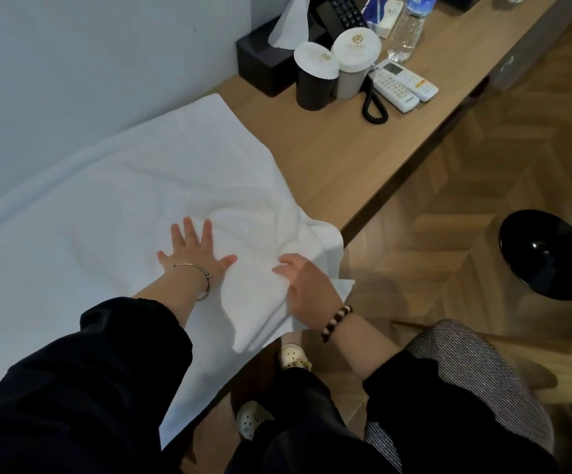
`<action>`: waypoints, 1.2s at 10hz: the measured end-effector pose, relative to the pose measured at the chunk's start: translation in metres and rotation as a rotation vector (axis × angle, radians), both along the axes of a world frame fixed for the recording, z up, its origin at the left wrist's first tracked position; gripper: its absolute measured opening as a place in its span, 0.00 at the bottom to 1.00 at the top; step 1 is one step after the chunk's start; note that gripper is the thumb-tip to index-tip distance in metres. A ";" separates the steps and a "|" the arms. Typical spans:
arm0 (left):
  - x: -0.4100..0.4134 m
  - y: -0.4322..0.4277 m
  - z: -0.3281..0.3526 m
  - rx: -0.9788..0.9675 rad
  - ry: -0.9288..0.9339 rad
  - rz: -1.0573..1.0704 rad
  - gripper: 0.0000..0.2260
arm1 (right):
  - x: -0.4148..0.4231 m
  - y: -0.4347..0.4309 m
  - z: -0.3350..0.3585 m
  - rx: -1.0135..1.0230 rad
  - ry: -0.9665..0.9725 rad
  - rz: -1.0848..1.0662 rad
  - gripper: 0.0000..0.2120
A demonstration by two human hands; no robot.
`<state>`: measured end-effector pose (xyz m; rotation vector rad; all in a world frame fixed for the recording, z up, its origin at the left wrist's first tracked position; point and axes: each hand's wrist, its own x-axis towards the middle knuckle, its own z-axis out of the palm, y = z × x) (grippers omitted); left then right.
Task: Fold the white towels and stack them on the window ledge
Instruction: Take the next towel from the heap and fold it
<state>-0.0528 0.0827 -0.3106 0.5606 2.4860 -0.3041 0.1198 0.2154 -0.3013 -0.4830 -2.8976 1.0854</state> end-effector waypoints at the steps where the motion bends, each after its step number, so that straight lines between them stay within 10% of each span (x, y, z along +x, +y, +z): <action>1: 0.000 0.000 -0.001 -0.004 0.010 -0.003 0.36 | -0.007 0.014 0.004 -0.244 0.047 -0.491 0.14; 3: -0.001 0.000 0.000 -0.005 -0.003 0.003 0.37 | -0.038 0.076 0.006 -0.143 -0.214 -0.534 0.22; 5: -0.001 0.000 0.001 -0.007 -0.007 0.001 0.37 | -0.064 0.103 0.003 -0.040 -0.388 -0.295 0.04; 9: -0.002 0.000 0.000 -0.025 -0.004 -0.018 0.37 | -0.081 0.126 -0.009 0.048 -0.245 -0.787 0.12; 10: -0.002 0.000 0.000 -0.034 0.004 -0.027 0.37 | -0.067 0.106 -0.007 0.074 0.200 -0.736 0.12; 12: -0.003 0.001 0.000 -0.031 0.013 -0.035 0.37 | -0.036 0.055 -0.011 0.248 -0.054 -0.115 0.12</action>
